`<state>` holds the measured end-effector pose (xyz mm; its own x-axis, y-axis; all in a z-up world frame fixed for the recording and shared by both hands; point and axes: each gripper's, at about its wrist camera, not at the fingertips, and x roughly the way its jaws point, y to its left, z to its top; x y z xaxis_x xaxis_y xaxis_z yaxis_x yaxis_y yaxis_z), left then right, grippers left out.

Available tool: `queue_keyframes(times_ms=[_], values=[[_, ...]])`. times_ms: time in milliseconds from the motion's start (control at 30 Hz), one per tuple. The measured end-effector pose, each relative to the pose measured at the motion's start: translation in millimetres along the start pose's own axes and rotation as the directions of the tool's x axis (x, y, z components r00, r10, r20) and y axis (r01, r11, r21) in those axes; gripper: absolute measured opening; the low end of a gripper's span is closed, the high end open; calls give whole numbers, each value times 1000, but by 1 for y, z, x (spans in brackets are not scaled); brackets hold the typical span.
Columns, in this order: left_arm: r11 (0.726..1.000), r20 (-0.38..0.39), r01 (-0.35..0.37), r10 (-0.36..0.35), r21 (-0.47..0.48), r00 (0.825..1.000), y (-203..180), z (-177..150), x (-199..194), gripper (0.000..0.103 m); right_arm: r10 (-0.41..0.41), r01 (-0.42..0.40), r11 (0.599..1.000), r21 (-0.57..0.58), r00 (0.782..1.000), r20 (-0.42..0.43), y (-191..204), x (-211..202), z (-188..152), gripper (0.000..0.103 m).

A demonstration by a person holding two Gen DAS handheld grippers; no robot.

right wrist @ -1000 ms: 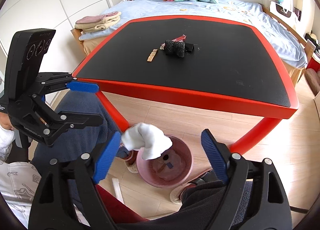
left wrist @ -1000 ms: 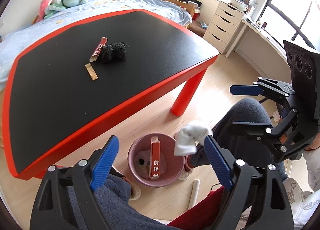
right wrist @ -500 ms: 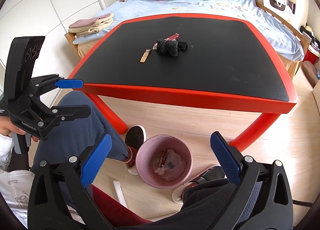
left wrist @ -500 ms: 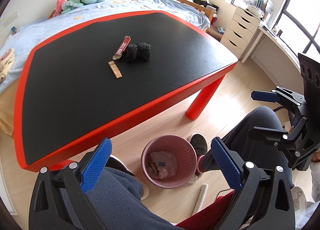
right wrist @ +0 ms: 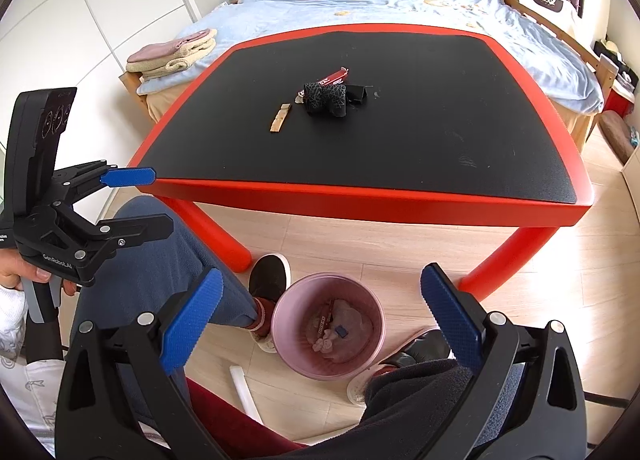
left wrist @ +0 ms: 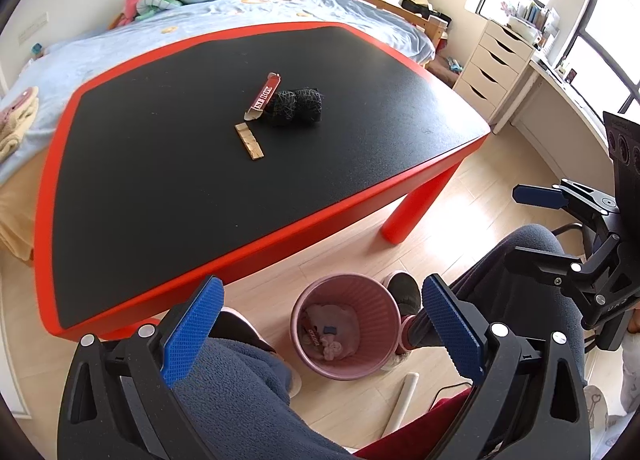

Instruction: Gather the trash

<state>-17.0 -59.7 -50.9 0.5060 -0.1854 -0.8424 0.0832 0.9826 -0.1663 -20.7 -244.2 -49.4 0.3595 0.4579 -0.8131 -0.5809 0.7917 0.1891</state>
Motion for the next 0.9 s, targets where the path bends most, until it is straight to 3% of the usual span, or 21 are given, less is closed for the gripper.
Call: queue_keyframes(times_ms=[433,900], values=[[998,30,-32,34,-52,999,22,32,7,95,0,0,1000,10,999,39,-3,13,54,99],[992,1,-60,61,-111,998,46,66,45,95,13,-14,999,29,999,35,-8,59,114,99]])
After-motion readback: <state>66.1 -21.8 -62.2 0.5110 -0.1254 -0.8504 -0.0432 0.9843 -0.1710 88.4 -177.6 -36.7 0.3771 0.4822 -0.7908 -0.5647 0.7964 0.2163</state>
